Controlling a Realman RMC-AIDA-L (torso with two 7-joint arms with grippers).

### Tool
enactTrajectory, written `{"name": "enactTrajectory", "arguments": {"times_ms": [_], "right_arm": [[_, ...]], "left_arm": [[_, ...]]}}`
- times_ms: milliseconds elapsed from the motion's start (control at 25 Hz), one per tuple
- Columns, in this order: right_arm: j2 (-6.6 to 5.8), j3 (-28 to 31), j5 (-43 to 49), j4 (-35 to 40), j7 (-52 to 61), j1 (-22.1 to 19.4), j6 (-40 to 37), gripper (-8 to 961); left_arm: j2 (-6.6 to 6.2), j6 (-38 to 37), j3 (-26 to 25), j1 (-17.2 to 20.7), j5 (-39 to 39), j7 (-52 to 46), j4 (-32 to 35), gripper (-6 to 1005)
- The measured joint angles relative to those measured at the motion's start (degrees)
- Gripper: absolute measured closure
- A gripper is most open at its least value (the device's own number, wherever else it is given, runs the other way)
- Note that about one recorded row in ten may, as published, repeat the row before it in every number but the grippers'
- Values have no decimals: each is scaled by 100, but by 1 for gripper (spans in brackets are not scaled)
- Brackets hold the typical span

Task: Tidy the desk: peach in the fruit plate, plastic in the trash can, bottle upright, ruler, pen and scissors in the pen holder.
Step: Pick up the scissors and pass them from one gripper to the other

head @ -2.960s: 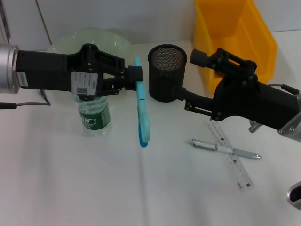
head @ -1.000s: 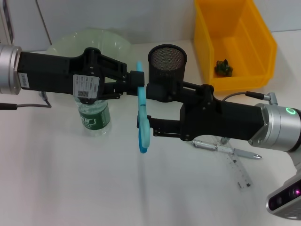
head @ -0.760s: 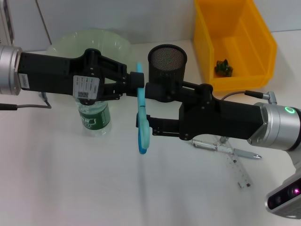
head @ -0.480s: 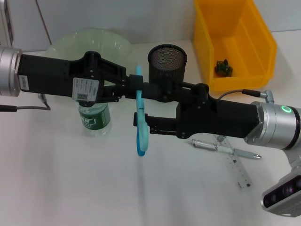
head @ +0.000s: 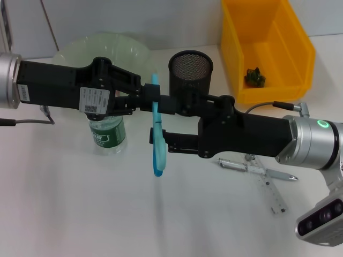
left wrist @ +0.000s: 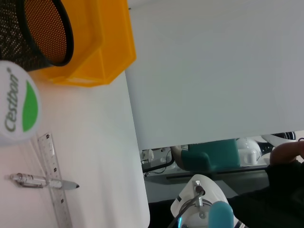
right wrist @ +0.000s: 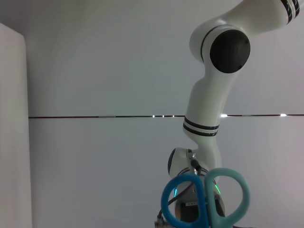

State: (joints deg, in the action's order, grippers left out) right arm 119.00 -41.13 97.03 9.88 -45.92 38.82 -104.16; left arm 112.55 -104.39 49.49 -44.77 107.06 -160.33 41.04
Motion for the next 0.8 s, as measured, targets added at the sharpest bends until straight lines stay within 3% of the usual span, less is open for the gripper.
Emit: {"name": "enactTrajectory", "arguments": {"times_ms": [440,560,800], "right_arm": [[0,-30,9,-33,-108,23,77,335],[0,-65,9,-52,-166,36,98,567],[0,-71,9,-58,-179,48,134,679]], "left_arm": [[-14,-4,-3,-7,-2,2,0,678],[-14,-4,-2,-9,-2,2,0,676],[-14,-2,-2,-12,-3,3,0,672]]}}
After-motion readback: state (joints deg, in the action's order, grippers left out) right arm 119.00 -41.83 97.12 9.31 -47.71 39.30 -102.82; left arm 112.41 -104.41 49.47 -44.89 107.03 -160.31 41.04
